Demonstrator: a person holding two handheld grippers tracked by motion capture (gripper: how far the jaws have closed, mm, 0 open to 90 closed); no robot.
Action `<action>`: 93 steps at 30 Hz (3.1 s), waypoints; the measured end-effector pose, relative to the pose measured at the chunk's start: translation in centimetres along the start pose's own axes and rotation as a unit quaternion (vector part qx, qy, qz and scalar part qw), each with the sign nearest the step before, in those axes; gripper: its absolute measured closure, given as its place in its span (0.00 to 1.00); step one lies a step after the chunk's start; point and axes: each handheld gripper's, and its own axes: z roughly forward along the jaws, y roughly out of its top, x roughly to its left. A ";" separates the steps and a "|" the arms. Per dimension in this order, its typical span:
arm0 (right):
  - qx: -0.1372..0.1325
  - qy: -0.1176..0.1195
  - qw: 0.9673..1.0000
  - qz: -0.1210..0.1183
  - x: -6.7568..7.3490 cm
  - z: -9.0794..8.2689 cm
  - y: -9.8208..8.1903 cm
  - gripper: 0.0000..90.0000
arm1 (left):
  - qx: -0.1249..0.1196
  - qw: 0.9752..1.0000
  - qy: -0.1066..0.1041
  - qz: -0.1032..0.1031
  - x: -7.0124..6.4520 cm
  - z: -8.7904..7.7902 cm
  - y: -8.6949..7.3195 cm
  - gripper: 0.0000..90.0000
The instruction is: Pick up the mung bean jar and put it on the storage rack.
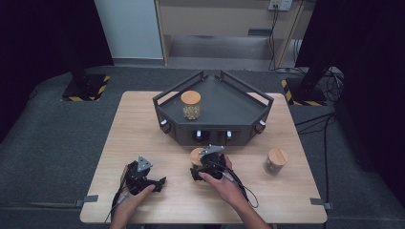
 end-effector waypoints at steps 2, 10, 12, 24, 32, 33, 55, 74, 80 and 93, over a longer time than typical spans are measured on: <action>0.000 -0.003 1.000 -0.001 0.0 0.1 0.1 0.16 | 0.000 1.000 0.000 0.000 0.0 0.0 0.0 0.00; -0.006 -0.009 1.000 -0.002 0.6 0.6 0.0 0.24 | 0.000 1.000 0.000 0.000 0.0 0.0 0.0 0.00; -0.009 -0.009 1.000 -0.001 0.6 0.6 0.0 0.25 | 0.000 1.000 0.000 0.000 0.0 0.0 0.0 0.00; -0.022 -0.024 0.999 -0.019 1.0 -0.4 -1.5 0.28 | 0.000 1.000 0.000 0.000 0.0 0.0 0.0 0.00; -0.028 -0.020 0.999 -0.025 0.7 -2.3 -2.2 0.28 | 0.000 1.000 0.000 0.000 0.0 0.0 0.0 0.00; -0.028 -0.019 0.999 -0.025 0.7 -2.5 -2.2 0.28 | 0.000 1.000 0.000 0.000 0.0 0.0 0.0 0.00; -0.033 -0.021 0.998 -0.045 -0.2 -6.8 0.8 0.28 | 0.000 1.000 0.001 -0.001 -0.1 0.0 0.0 0.00; -0.040 -0.036 0.995 -0.079 -0.5 -10.1 3.4 0.28 | 0.000 1.000 0.002 -0.001 -0.1 0.0 0.0 0.00; -0.042 -0.037 0.995 -0.082 -0.5 -10.8 4.3 0.28 | 0.000 1.000 0.002 -0.001 -0.1 0.0 0.0 0.00; -0.047 -0.041 0.995 -0.078 -1.0 -11.7 5.9 0.28 | 0.000 1.000 0.002 -0.002 -0.1 0.0 0.0 0.00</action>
